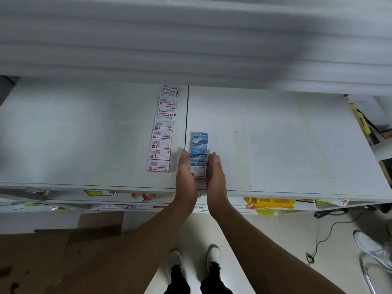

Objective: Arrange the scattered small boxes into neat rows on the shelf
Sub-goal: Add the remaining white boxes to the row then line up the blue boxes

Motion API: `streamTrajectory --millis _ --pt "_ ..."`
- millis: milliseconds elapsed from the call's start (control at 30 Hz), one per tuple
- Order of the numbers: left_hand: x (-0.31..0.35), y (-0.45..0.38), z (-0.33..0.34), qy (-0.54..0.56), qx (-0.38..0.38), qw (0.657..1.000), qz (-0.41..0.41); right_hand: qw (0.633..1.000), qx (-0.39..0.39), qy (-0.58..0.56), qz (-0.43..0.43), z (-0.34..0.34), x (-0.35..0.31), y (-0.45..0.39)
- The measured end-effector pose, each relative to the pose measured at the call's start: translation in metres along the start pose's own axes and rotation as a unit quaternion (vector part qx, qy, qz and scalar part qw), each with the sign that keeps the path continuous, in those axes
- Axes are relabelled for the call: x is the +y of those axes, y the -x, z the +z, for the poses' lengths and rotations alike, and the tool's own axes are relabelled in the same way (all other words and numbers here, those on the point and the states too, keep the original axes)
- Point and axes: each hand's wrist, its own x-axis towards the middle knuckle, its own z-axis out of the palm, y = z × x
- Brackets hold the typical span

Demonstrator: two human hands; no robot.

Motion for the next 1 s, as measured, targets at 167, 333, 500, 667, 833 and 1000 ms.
streamTrajectory --millis 167,333,500,667,833,1000 --pt "0.009 -0.002 0.012 0.001 -0.003 1.000 -0.015 0.999 -0.024 0.024 -0.010 0.005 -0.002 -0.019" --pt "0.015 -0.017 0.020 -0.014 -0.013 1.000 -0.008 0.999 -0.025 0.033 -0.009 0.008 -0.008 -0.038" --pt "0.019 -0.036 0.022 -0.045 -0.027 0.999 -0.011 0.998 -0.031 0.051 -0.017 0.012 -0.015 -0.053" --pt "0.026 -0.055 0.030 -0.061 -0.052 0.997 0.000 0.996 -0.038 0.076 -0.024 0.015 -0.027 -0.073" --pt "0.029 -0.071 0.035 -0.094 -0.048 0.994 0.000 0.994 -0.064 0.081 -0.022 0.019 -0.036 -0.091" --pt "0.045 -0.068 0.038 -0.137 -0.020 0.990 0.035 0.993 -0.070 0.088 -0.034 0.014 -0.047 -0.095"
